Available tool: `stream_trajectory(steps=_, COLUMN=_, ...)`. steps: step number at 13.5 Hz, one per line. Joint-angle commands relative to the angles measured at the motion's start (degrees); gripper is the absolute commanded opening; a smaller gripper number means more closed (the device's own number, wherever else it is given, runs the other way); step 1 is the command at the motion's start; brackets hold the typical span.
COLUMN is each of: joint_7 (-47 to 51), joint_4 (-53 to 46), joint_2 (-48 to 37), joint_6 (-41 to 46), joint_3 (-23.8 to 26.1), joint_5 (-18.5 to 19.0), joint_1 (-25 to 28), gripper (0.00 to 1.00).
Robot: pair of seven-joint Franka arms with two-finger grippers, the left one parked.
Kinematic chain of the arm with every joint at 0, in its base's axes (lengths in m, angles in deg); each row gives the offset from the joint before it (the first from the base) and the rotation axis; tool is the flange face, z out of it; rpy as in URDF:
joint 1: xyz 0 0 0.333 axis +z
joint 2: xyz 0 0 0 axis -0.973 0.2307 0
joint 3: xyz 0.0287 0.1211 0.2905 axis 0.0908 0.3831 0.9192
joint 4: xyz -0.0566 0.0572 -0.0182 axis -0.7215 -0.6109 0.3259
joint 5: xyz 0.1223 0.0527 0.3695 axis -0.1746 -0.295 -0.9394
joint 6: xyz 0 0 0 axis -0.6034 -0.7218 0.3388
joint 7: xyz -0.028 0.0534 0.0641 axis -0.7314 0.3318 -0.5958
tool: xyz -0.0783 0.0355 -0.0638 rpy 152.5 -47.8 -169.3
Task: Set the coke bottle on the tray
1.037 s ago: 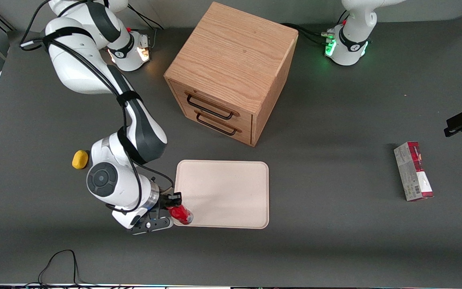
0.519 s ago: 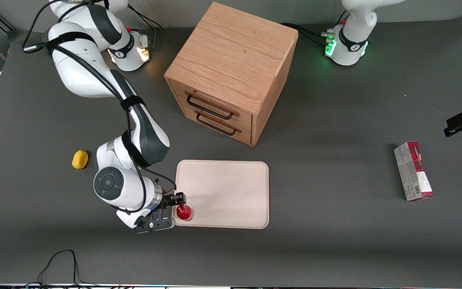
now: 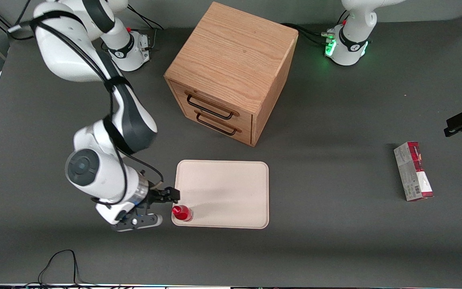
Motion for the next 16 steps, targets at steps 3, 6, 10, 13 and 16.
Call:
stream_trajectory(steps=3, joint_7=-1.2, joint_4=33.1, joint_2=-28.4, joint_6=-0.2, joint_3=-7.4, joint_5=-1.0, joint_1=-1.5, gripper=1.00)
stream_trajectory(steps=6, joint_7=-2.2, joint_4=50.7, joint_2=-44.9, joint_6=-1.0, joint_3=-14.0, joint_5=-1.1, joint_1=-1.4, gripper=1.00)
stream_trajectory(steps=10, joint_7=-2.8, joint_4=63.8, joint_2=-59.4, joint_6=-0.2, joint_3=-16.8, joint_5=-0.4, joint_1=-1.3, gripper=1.00)
stream_trajectory(steps=13, joint_7=-3.0, joint_4=60.7, joint_2=-59.0, joint_6=4.6, joint_3=-16.8, joint_5=1.0, joint_1=-1.4, gripper=1.00)
stream_trajectory(steps=16, joint_7=-2.3, joint_4=54.9, joint_2=-55.6, joint_6=7.8, joint_3=-16.9, joint_5=0.6, joint_1=-1.5, gripper=1.00)
